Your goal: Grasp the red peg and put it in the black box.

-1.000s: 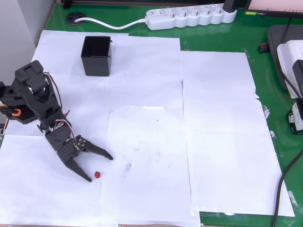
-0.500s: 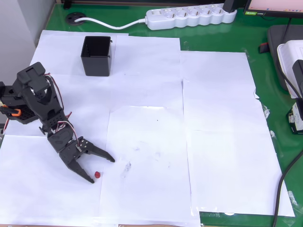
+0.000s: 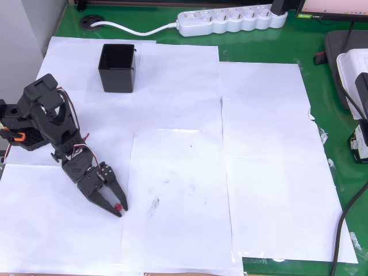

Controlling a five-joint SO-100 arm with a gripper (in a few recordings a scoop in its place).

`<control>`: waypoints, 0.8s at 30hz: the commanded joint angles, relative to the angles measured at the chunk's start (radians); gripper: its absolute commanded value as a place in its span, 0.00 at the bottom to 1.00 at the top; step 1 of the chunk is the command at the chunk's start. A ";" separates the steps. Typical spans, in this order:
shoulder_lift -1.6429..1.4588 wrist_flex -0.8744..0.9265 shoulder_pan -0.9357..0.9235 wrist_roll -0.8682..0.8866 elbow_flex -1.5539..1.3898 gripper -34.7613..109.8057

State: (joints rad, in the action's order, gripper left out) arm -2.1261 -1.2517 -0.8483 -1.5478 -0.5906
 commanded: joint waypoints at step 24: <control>-0.014 -0.091 -0.008 -0.025 0.115 0.37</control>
State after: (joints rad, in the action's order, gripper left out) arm -2.1276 -1.3223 -0.8590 -1.5631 -0.5170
